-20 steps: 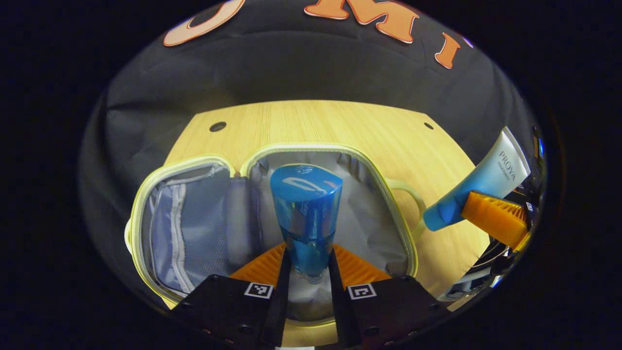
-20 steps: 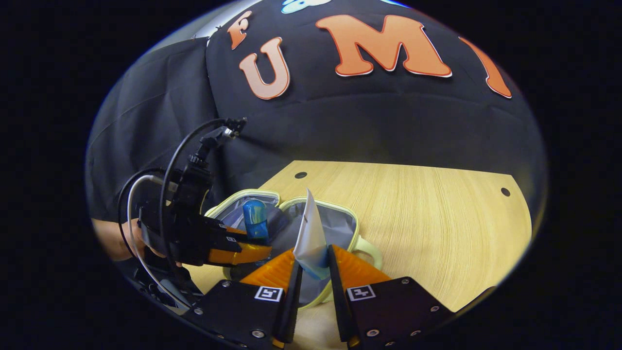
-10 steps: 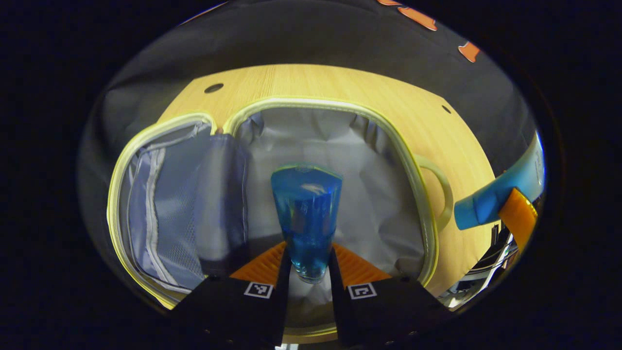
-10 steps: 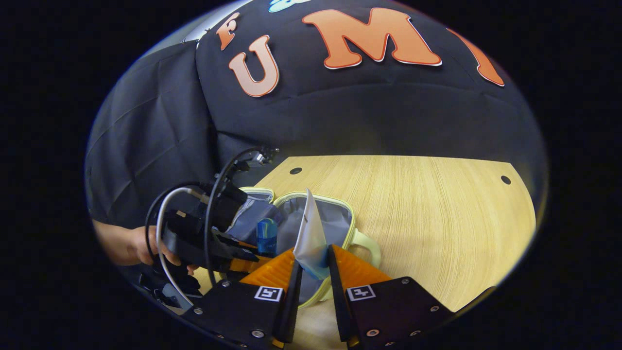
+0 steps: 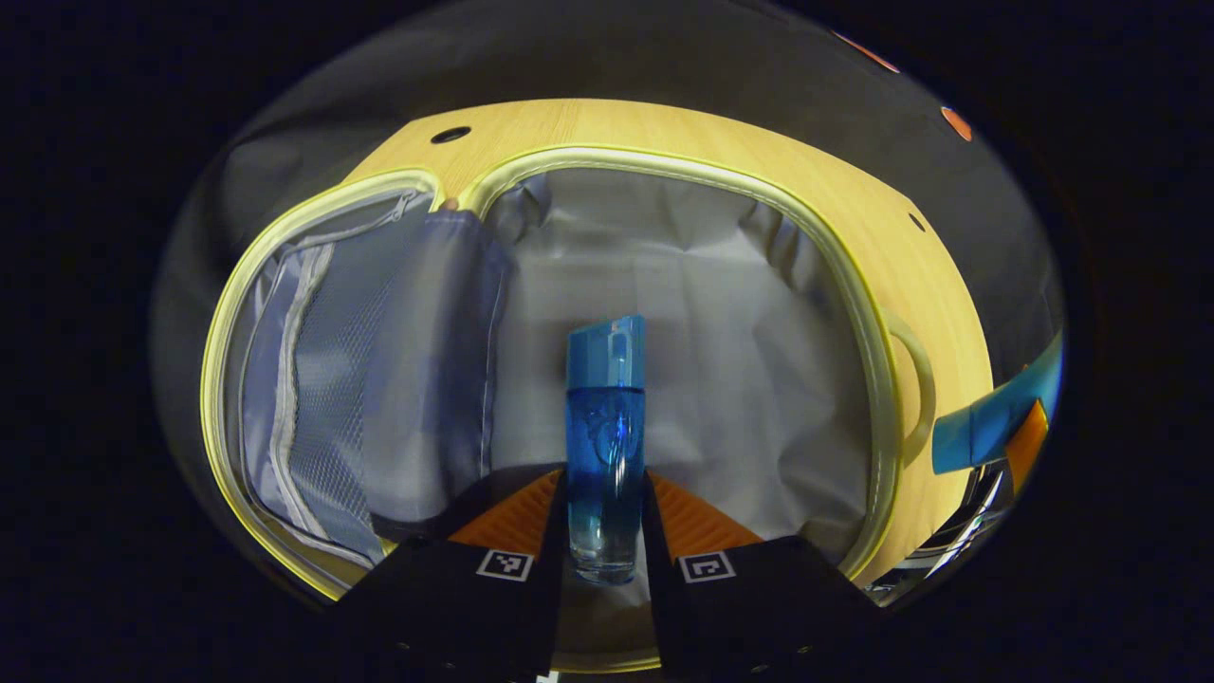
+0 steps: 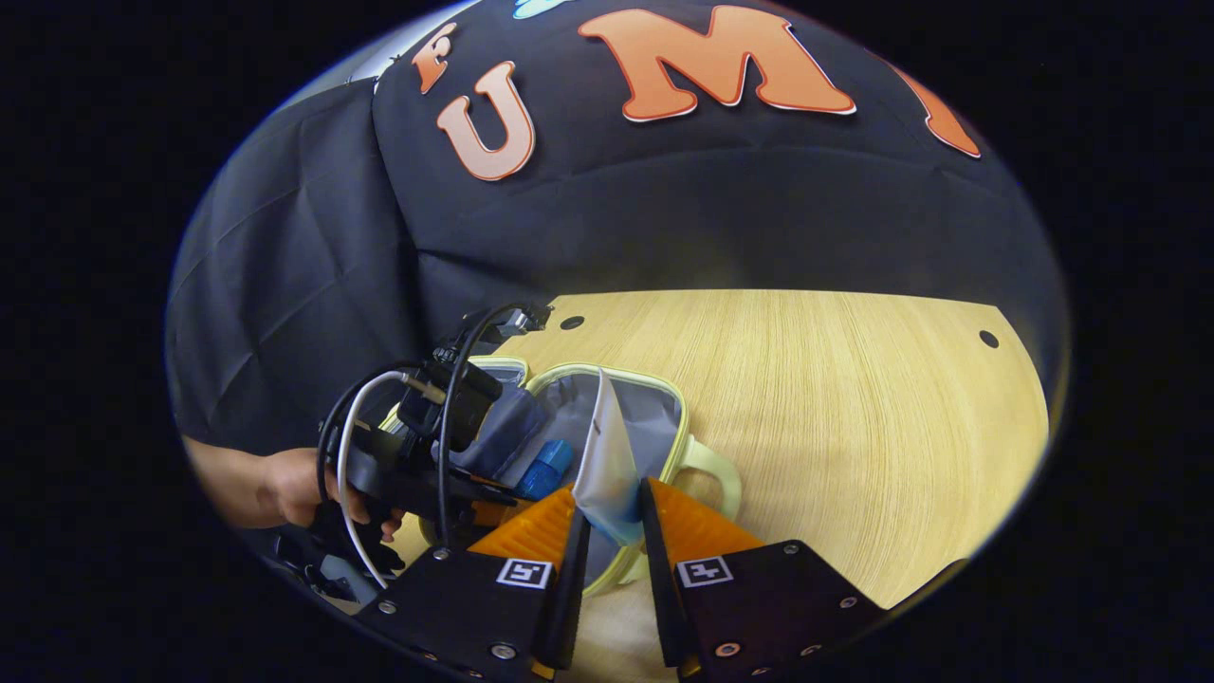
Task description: First open the suitcase, pack the skin care products into it, and then close the suitcase.
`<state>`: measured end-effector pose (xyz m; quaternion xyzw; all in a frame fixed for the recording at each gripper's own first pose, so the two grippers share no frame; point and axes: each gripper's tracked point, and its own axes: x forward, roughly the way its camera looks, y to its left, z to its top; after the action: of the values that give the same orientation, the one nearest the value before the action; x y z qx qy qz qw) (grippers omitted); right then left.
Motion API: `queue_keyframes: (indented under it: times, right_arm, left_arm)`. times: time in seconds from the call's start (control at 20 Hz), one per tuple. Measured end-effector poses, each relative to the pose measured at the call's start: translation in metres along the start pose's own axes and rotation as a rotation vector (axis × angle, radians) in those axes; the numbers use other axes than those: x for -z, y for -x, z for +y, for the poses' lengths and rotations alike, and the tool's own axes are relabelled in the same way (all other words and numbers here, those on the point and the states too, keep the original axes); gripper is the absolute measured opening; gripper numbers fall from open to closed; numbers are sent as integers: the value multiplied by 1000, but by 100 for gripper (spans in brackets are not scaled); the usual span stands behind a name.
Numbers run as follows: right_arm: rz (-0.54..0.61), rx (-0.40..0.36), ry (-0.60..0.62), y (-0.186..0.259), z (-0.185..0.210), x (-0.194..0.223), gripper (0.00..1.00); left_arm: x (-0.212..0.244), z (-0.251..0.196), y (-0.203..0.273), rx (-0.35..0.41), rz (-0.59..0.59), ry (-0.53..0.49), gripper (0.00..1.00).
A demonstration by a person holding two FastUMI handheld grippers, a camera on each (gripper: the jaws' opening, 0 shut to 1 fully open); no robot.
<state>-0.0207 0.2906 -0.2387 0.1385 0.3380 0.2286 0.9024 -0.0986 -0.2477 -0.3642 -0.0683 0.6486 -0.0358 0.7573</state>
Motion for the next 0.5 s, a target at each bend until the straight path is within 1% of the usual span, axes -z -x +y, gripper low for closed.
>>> queue_keyframes:
  times: [0.1, 0.2, 0.35, 0.5]
  right_arm:
    - [13, -7, -3, -2, 0, 2, 34]
    - [21, -13, -14, -5, 2, 3, 34]
    - [30, -21, -30, -8, 3, 5, 34]
    - [50, -21, -31, -11, 4, 9, 34]
  left_arm:
    - [1, 0, -1, -6, 0, -4, 41]
    - [-1, 1, 0, -14, -13, 6, 43]
    - [-14, 10, 7, -56, -70, -31, 47]
    - [-24, 12, 17, -57, -130, -36, 45]
